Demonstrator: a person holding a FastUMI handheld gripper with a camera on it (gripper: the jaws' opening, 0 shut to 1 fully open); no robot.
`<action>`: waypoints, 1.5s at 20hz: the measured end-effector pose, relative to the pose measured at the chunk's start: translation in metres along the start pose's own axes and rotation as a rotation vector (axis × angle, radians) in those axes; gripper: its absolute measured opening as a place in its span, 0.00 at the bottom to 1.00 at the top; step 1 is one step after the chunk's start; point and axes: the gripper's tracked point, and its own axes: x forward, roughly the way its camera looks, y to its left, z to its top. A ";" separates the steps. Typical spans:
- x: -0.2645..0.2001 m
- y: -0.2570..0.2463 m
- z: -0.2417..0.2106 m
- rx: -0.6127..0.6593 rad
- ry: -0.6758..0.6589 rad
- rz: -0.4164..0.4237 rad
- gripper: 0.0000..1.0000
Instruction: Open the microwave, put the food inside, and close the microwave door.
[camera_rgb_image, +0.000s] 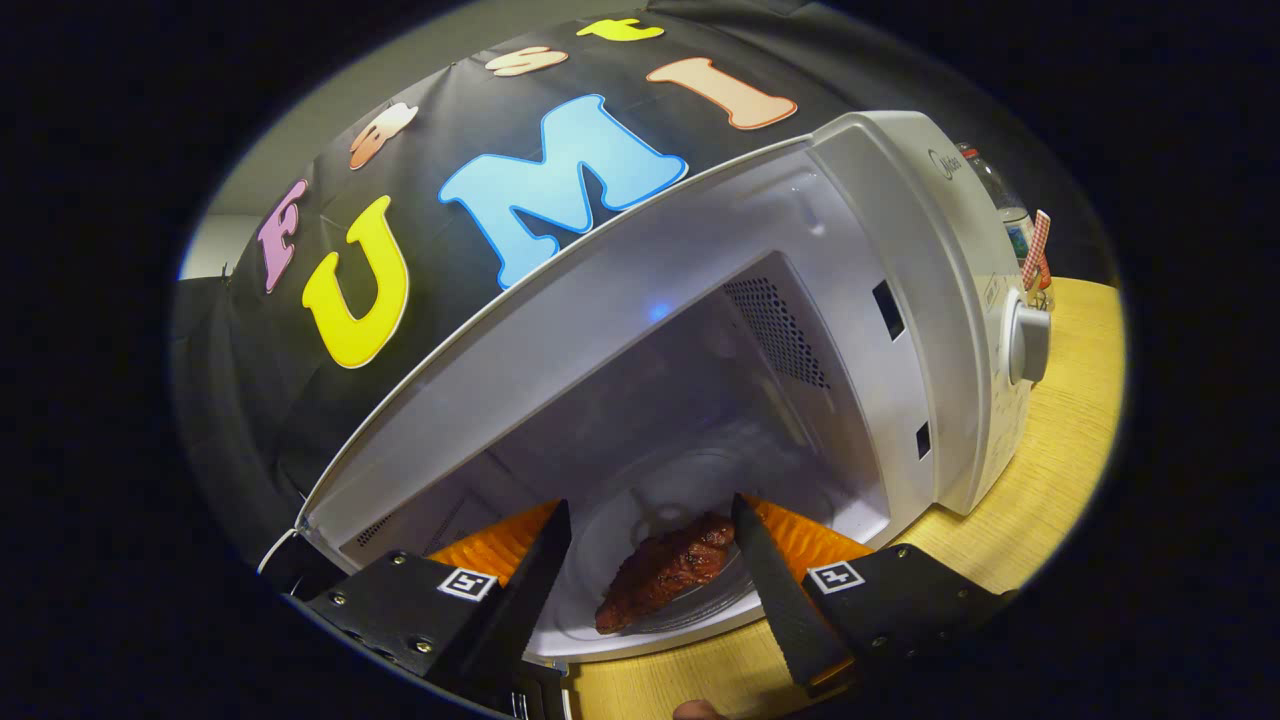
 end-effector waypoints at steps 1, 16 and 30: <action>-0.002 -0.004 0.005 -0.027 -0.016 -0.016 0.97; -0.093 0.023 0.034 -0.373 -0.055 0.051 0.97; -0.285 0.099 0.057 -0.522 -0.082 0.277 0.97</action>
